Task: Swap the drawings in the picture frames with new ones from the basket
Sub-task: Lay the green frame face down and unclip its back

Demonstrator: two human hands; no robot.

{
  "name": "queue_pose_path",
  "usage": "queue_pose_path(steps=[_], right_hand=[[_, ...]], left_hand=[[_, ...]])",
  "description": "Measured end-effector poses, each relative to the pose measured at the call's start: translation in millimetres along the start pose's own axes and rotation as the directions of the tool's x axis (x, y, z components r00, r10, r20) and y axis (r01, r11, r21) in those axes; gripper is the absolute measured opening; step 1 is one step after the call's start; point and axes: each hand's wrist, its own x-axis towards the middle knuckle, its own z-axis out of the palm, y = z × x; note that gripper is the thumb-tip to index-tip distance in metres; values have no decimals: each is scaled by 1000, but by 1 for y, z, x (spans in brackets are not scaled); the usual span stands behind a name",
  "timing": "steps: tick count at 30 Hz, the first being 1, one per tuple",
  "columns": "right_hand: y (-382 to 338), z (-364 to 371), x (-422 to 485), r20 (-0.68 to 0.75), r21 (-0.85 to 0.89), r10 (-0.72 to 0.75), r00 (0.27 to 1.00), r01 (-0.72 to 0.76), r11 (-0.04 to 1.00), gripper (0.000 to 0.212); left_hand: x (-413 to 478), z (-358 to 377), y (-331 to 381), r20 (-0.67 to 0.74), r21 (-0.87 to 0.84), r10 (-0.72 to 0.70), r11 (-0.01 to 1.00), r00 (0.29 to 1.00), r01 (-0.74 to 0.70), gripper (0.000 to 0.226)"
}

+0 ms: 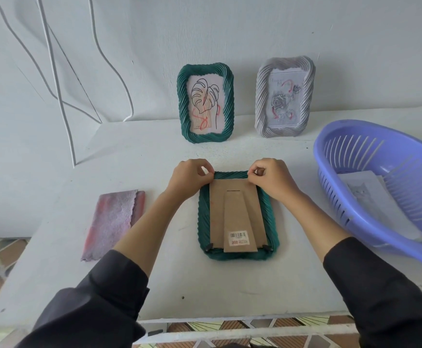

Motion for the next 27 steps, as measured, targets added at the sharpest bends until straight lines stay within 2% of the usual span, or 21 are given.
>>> queue_pose_path(steps=[2, 5, 11, 17, 23, 27], right_hand=[[1, 3, -3, -11, 14, 0, 1000, 0, 1000, 9], [4, 5, -8, -18, 54, 12, 1000, -11, 998, 10], [4, 0, -29, -46, 137, 41, 998, -35, 990, 31], [3, 2, -71, -141, 18, -10, 990, 12, 1000, 34], [-2, -3, -116, -85, -3, -20, 996, 20, 1000, 22], [-1, -7, -134, -59, -23, -25, 998, 24, 999, 19]], left_hand=[[-2, 3, 0, -23, -9, -15, 1000, 1000, 15, 9], [-10, 9, -3, -69, -109, -20, 994, 997, 12, 13], [-40, 15, -5, -243, -236, -32, 971, 969, -28, 17], [-70, 18, -8, -190, -228, -57, 973, 980, 12, 16], [-102, 21, -6, -192, -171, -39, 985, 981, 6, 16], [-120, 20, -7, -169, -239, -56, 971, 984, 14, 18]])
